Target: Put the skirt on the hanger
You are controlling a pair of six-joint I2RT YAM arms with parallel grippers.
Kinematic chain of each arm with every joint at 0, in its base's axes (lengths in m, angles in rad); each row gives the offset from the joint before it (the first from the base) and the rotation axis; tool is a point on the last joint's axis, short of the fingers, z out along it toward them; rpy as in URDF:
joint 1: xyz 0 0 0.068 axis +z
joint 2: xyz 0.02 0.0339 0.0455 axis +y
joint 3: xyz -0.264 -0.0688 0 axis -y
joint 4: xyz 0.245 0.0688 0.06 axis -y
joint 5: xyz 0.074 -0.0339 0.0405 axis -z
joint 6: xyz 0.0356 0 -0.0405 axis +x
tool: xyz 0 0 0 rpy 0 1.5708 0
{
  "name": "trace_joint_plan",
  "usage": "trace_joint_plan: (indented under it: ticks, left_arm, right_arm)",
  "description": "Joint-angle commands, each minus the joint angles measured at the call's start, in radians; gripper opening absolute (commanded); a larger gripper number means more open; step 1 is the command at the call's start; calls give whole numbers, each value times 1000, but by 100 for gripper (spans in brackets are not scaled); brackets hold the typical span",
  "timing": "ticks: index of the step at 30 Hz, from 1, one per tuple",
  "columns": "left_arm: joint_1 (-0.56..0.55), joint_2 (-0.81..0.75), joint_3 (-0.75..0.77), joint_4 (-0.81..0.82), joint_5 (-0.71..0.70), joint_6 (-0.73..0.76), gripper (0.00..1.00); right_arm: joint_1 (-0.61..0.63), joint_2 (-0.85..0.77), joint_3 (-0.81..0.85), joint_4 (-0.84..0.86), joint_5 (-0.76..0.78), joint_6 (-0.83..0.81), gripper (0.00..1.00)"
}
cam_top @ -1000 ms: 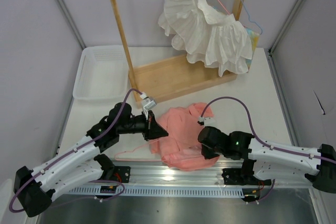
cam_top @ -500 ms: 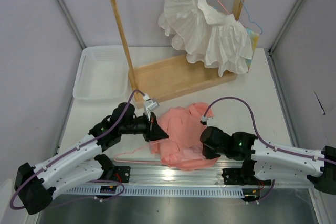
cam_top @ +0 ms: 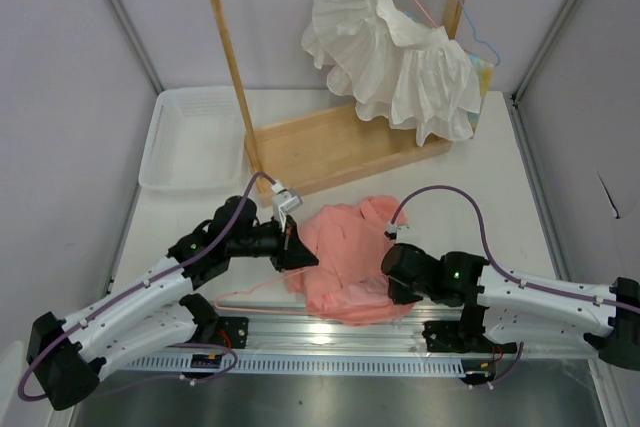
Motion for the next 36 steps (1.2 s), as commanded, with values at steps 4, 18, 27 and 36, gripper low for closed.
trace_joint_plan:
  ticks: [4,18,27,36]
  left_arm:
    - [-7,-7,74,-28,-17,42,0]
    - [-7,-4,85,-37,-24,54,0]
    - [-7,-5,80,-31,-23,54,0]
    - [-7,-5,80,-27,-15,51,0]
  right_arm:
    - [44,22,17,-98,66,106,22]
    - [151,-19,-52,-110,44,252,23]
    - [188,-8,-74,-104,26,296,23]
    - [194,-8,-85,-86,24,305,18]
